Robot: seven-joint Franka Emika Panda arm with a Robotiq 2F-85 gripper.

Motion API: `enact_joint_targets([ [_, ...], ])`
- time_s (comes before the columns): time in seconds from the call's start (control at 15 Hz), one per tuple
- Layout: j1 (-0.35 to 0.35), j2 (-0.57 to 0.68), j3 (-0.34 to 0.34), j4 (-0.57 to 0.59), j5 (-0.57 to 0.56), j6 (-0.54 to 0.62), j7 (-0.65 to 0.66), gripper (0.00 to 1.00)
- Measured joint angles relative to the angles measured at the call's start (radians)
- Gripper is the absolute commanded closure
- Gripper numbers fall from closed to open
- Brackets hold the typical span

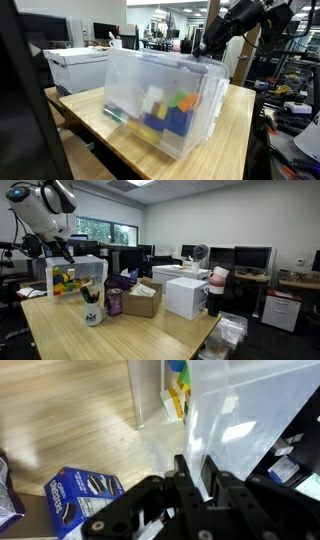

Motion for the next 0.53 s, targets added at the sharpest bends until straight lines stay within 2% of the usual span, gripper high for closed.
enact_joint_targets([
  [0.2,0.011,-0.057,-0.076,-0.018,0.000,-0.001,0.000,0.93],
  [0.53,0.012,-0.095,-0.140,-0.028,0.000,-0.001,0.000,0.93],
])
